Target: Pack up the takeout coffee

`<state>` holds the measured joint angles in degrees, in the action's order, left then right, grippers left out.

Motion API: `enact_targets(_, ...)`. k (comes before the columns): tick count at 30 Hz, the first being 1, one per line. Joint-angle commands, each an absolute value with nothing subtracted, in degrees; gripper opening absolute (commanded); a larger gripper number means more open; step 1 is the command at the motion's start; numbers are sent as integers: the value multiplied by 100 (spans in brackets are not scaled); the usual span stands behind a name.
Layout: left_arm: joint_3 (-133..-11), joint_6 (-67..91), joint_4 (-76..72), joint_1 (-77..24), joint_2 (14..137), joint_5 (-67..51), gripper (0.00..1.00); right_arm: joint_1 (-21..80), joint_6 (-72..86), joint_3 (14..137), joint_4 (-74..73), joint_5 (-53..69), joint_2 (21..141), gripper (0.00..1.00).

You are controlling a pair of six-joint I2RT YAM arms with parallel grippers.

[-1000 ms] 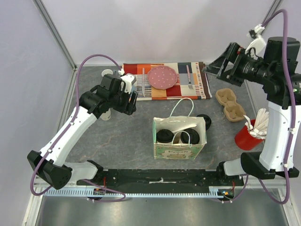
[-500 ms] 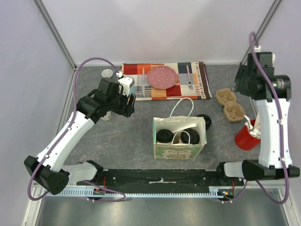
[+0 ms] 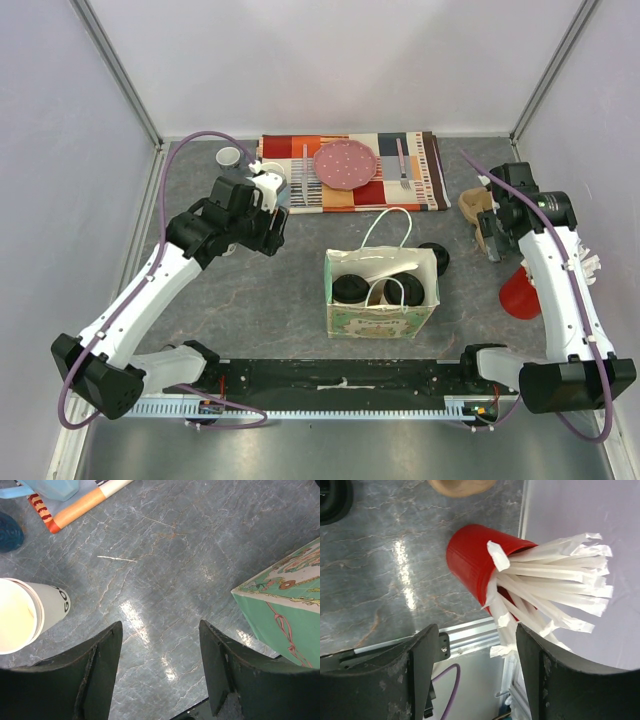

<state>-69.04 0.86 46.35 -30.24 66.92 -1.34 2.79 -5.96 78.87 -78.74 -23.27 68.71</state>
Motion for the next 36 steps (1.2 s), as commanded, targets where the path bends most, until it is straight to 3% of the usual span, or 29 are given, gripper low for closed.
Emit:
enact_targets(1, -6803, -237, 4438, -2988, 6609, -17, 69, 281, -826, 8024, -8069, -2822, 6872, 72)
enact_targets(6, -6811, -185, 4465, -2997, 6601, -53, 69, 290, -791, 7753, -7770, -2962, 7233, 59)
enact_targets(11, -6812, -202, 4570, -2997, 6566, -17, 68, 194, -624, 7550, -7454, -3207, 7558, 62)
enact_targets(14, -6785, -194, 4640, -2997, 6539, -18, 68, 62, -624, 7655, -7269, -3437, 7725, 68)
enact_targets(20, -6767, -114, 4650, -2997, 6530, -62, 68, 26, -720, 7551, -7040, -3384, 7884, 67)
enact_targets(27, -6812, -167, 4720, -2997, 6495, -44, 68, -220, -817, 7435, -6724, -3357, 8050, 55)
enact_targets(32, -6794, -106, 4799, -2997, 6478, -105, 68, -299, -861, 7453, -6601, -3524, 8209, 53)
enact_targets(36, -6820, -53, 4808, -2997, 6504, -167, 68, -316, -879, 7488, -6539, -3375, 8305, 39)
